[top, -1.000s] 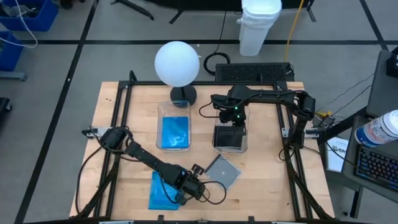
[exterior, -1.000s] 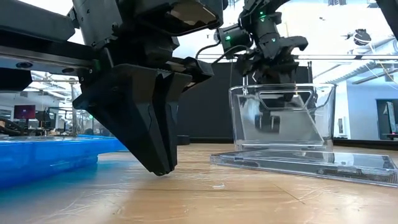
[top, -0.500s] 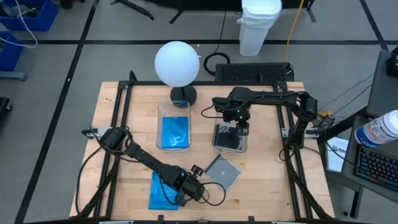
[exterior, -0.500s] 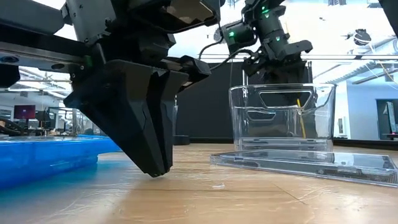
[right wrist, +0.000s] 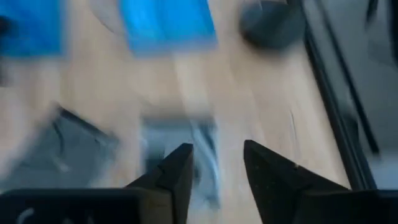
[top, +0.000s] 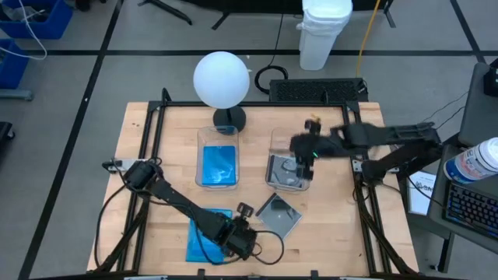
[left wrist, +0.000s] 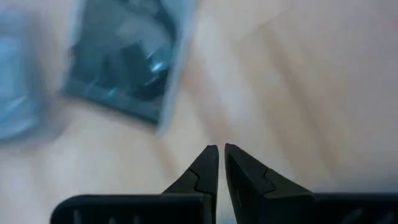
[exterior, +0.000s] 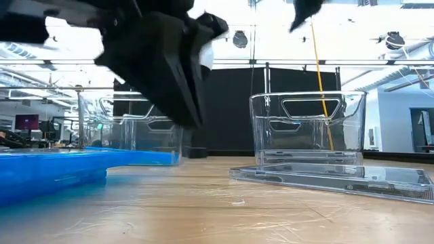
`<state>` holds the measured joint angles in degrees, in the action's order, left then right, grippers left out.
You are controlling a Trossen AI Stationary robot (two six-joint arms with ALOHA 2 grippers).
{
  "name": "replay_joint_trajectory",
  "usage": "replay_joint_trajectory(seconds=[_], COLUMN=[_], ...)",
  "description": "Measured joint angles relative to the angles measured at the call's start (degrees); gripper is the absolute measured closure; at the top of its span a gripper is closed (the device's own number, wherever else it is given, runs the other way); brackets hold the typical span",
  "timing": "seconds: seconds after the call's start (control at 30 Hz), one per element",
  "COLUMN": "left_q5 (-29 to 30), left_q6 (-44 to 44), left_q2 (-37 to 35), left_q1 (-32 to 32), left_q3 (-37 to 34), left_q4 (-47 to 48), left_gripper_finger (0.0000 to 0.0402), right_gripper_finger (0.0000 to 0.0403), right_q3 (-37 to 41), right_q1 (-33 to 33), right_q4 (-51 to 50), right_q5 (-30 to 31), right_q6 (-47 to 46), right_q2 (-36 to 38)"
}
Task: Pick & place jewel cases by type
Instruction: Put the blue CD case into the left transparent bin
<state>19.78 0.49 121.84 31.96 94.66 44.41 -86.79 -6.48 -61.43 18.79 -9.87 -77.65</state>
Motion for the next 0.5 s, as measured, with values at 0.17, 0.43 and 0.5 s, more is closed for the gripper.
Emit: replay_joint_trajectory(seconds=[0.17, 0.43, 0.5], left_q5=[10.2, 13.9, 12.5], left_q6=[-11.3, -31.7, -30.7], left_q2=[-0.1, -2.9, -5.4], left_q1=[4.6, 12.2, 14.8], left_q3=[3.7, 4.3, 3.4], left_q4=[21.1, 41.5, 41.0], left_gripper_finger=[0.0364, 0.0364, 0.0364], right_gripper_finger=[0.0333, 0.0394, 0.0386], right_q3=[5.0, 19.2, 23.1], right_q1=[-12.6, -18.2, -17.8], right_q4=[12.3, 40.3, 48.8], right_q5=[5.7, -1.5, -4.0], right_q6=[1.5, 10.8, 13.6], right_q2=[1.3, 0.6, 0.6])
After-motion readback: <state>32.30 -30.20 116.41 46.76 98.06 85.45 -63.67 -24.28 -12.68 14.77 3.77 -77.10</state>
